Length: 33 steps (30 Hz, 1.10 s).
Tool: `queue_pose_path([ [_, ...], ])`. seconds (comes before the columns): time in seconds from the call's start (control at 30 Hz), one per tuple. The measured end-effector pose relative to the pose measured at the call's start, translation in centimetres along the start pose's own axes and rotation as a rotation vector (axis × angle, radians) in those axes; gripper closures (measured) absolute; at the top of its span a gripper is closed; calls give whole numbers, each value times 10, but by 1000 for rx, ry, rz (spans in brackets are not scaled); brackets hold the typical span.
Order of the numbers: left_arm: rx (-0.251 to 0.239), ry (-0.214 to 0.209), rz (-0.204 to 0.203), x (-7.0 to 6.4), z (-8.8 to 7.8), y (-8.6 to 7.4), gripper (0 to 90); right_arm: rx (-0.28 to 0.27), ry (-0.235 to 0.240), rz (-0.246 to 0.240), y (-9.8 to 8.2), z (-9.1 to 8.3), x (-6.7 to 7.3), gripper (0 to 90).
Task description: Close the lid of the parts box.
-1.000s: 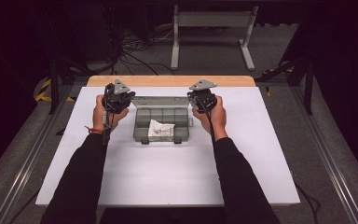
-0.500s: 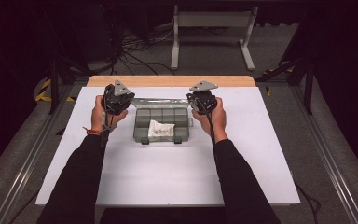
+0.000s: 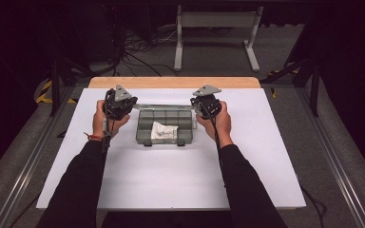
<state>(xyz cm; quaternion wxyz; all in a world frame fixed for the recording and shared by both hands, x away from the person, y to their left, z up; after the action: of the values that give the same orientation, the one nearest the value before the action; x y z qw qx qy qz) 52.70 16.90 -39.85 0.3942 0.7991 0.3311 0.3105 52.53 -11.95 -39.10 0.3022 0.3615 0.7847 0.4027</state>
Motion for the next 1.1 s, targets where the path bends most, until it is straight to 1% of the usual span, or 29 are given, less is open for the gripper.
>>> queue_pose_path([
  [0.07, -4, -2, -4, 0, 1, -2, 887, 4, 7, 18, -1, 0, 1, 900],
  [0.1, -5, -4, -15, -1, 1, -3, 890, 5, 6, 20, -1, -1, 1, 900],
  [0.17, -12, -8, -19, -1, 1, -5, 888, 5, 3, 15, -2, -1, 2, 900],
  [0.23, -17, -18, -31, -3, 1, -6, 895, 4, 3, 24, -3, -2, 3, 900],
  [0.27, -19, -17, -29, -3, 1, -7, 895, 1, 3, 26, -4, -2, 4, 900],
  [0.33, -26, -32, -32, -5, -1, -8, 881, 2, 3, 25, -5, -3, 4, 900],
  [0.37, -25, -25, -22, -5, -2, -8, 882, 4, 9, 20, -6, -3, 5, 900],
  [0.4, -27, -29, -21, -6, -3, -9, 884, 3, 8, 18, -7, -3, 6, 900],
  [0.47, -30, -33, -21, -7, -3, -10, 880, 8, 6, -2, -9, -4, 9, 900],
  [0.63, -22, -50, 2, -12, -4, -16, 870, 12, 27, -1, -13, -5, 13, 900],
  [0.67, -26, -61, 7, -13, -5, -18, 871, 14, 31, -3, -15, -6, 13, 900],
  [0.73, -23, -75, 19, -15, -7, -22, 873, 12, 47, -3, -19, -8, 15, 900],
  [0.77, -22, -77, 22, -15, -8, -24, 874, 10, 54, -2, -20, -10, 16, 900],
  [0.83, -23, -94, 21, -16, -10, -27, 874, 10, 67, -6, -23, -12, 17, 900],
  [0.87, -25, -94, 25, -17, -12, -28, 874, 6, 79, -4, -24, -14, 18, 900],
  [0.9, -28, -95, 29, -17, -13, -29, 874, 5, 82, -6, -25, -15, 18, 900],
  [0.93, -31, -104, 30, -17, -15, -31, 874, 5, 87, -8, -27, -16, 19, 900],
  [1.03, -30, -115, 38, -21, -18, -34, 876, 7, 110, -20, -31, -20, 22, 900],
  [1.07, -26, -122, 49, -22, -19, -36, 876, 9, 117, -18, -32, -20, 23, 900],
  [1.1, -29, -124, 47, -23, -20, -36, 876, 10, 133, -20, -34, -22, 24, 900],
])
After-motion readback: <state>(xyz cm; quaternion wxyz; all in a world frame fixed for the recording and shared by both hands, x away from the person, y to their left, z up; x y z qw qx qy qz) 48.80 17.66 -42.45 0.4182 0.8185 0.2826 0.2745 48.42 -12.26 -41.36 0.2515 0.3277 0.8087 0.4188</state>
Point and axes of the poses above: each handheld gripper's, and its own axes: z roughly forward along the jaws, y roughly out of its top, x roughly to its left, the point moved 3 cm from there along z, roughly forward along the jaws, and after that the axes turned 2 degrees about -x, right-handed, at the moved point
